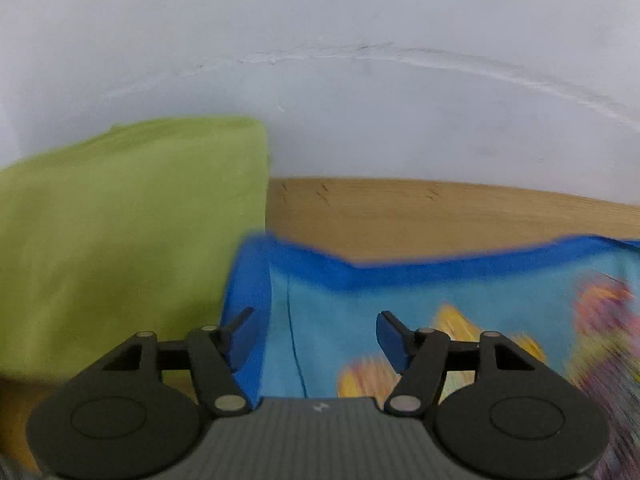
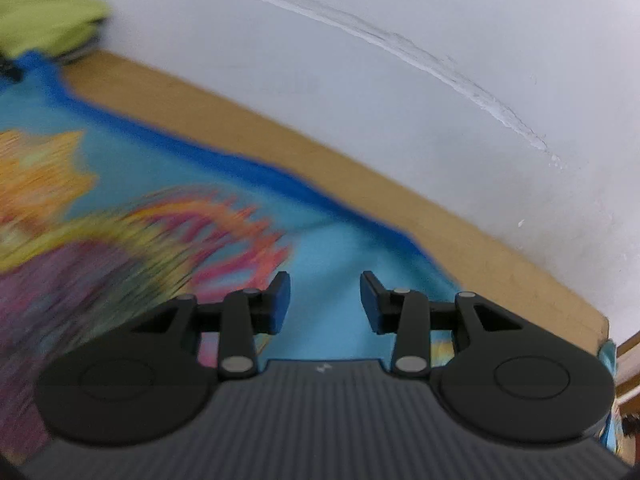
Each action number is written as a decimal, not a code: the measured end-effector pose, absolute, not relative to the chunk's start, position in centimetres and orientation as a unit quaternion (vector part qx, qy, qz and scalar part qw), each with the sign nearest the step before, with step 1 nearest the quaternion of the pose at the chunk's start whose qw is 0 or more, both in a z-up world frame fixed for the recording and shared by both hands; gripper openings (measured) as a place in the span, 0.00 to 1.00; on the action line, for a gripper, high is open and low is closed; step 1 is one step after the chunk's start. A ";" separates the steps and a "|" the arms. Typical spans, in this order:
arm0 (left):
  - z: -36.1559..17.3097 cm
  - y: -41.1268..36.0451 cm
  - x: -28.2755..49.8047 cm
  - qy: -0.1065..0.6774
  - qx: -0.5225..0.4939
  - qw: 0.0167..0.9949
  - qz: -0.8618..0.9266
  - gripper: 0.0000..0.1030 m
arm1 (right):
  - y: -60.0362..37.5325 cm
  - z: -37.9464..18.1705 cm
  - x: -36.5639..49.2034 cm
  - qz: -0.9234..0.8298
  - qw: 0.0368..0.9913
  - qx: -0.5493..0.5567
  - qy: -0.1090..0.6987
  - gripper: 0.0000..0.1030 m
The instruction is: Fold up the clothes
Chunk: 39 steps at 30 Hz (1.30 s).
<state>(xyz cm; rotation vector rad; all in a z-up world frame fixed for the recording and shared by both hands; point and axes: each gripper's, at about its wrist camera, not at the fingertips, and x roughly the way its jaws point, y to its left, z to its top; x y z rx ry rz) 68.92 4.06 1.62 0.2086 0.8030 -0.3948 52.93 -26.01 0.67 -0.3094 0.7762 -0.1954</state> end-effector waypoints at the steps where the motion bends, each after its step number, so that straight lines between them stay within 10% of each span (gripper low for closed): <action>1: 1.9 6.0 67.1 0.389 0.092 0.896 -0.195 0.69 | -25.2 0.8 51.1 -0.088 0.910 -0.147 0.378 0.40; 19: 2.1 25.3 44.3 0.459 0.040 0.878 -0.129 0.72 | -18.3 0.1 28.0 -0.102 0.896 -0.030 0.431 0.40; 39: -2.8 25.1 34.9 0.485 0.110 0.847 -0.187 0.72 | -14.2 -3.3 15.6 -0.020 0.876 -0.189 0.444 0.40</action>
